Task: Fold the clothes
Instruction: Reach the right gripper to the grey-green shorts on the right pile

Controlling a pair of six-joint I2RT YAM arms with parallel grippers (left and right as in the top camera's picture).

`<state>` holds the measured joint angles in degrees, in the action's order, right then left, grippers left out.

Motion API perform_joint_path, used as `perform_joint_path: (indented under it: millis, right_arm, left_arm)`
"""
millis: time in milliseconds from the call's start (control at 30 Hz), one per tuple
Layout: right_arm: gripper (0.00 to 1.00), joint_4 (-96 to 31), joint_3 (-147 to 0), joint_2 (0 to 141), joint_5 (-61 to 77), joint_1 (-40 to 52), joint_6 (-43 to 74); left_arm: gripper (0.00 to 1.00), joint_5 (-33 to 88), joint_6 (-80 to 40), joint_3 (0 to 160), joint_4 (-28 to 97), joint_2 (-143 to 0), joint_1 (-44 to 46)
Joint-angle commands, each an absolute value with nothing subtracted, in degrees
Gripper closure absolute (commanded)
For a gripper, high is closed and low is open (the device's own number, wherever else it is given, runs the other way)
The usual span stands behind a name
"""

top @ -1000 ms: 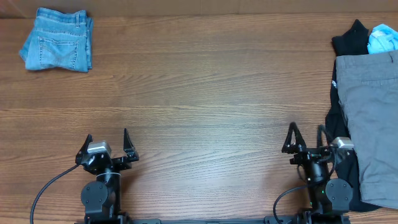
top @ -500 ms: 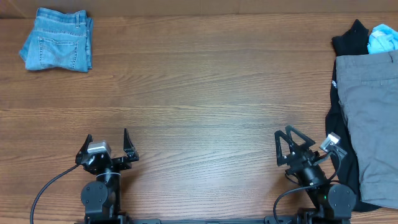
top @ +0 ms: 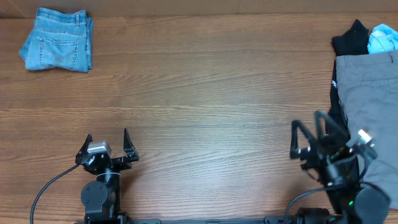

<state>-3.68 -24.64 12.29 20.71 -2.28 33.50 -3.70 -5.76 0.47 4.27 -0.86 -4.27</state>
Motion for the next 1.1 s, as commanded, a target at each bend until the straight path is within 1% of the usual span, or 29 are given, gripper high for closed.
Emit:
perform_joint_path:
  millis: [0, 100, 233, 267, 300, 333, 433, 533, 600, 667, 833, 933, 1067]
  right_arm:
    - [0.0, -9.47, -35.57, 23.64, 7.75, -2.66, 19.75]
    - [0.0, -14.02, -43.81, 35.22, 2.55, -2.66, 15.59]
    - [0.0, -21.1, -55.55, 51.81, -4.27, -2.94, 12.97]
    - [0.0, -23.73, -59.31, 56.77, -6.98, -3.33, 12.43]
    - [0.0, -29.12, -66.63, 66.19, -11.77, -4.36, 11.46]
    - [0.0, -32.23, -70.63, 71.24, -14.11, -4.99, 11.44]
    - [0.0, -42.65, -82.15, 84.75, -17.39, -6.28, 11.49]
    - [0.0, -48.27, -88.84, 93.36, -19.44, -6.35, 11.49]
    - [0.0, -46.81, -89.45, 96.9, -19.49, -6.37, 10.63]
    - [0.0, -44.16, -89.45, 100.68, -20.32, -6.52, 6.13]
    - [0.0, -38.33, -89.47, 110.52, -36.27, -6.85, 2.5]
    - [0.0, -34.83, -89.49, 115.22, -39.9, -7.42, -3.49]
    - [0.0, -30.52, -89.49, 120.16, -42.44, -8.82, -7.79]
  left_arm:
    - [0.0, -4.25, -5.1, 0.27, 4.03, -0.25, -4.91]
    - [0.0, -4.25, -5.1, 0.27, 4.03, -0.25, -4.91]
    - [0.0, -4.25, -5.1, 0.27, 4.03, -0.25, -4.91]
    - [0.0, -4.25, -5.1, 0.27, 4.03, -0.25, -4.91]
    - [0.0, -4.25, -5.1, 0.27, 4.03, -0.25, -4.91]
    - [0.0, -4.25, -5.1, 0.27, 4.03, -0.25, -4.91]
    - [0.0, -4.25, -5.1, 0.27, 4.03, -0.25, -4.91]
    - [0.0, -4.25, -5.1, 0.27, 4.03, -0.25, -4.91]
    - [0.0, -4.25, -5.1, 0.27, 4.03, -0.25, -4.91]
    - [0.0, -4.25, -5.1, 0.27, 4.03, -0.25, -4.91]
    - [0.0, -4.25, -5.1, 0.27, 4.03, -0.25, -4.91]
    - [0.0, -4.25, -5.1, 0.27, 4.03, -0.25, -4.91]
    - [0.0, -4.25, -5.1, 0.27, 4.03, -0.25, -4.91]
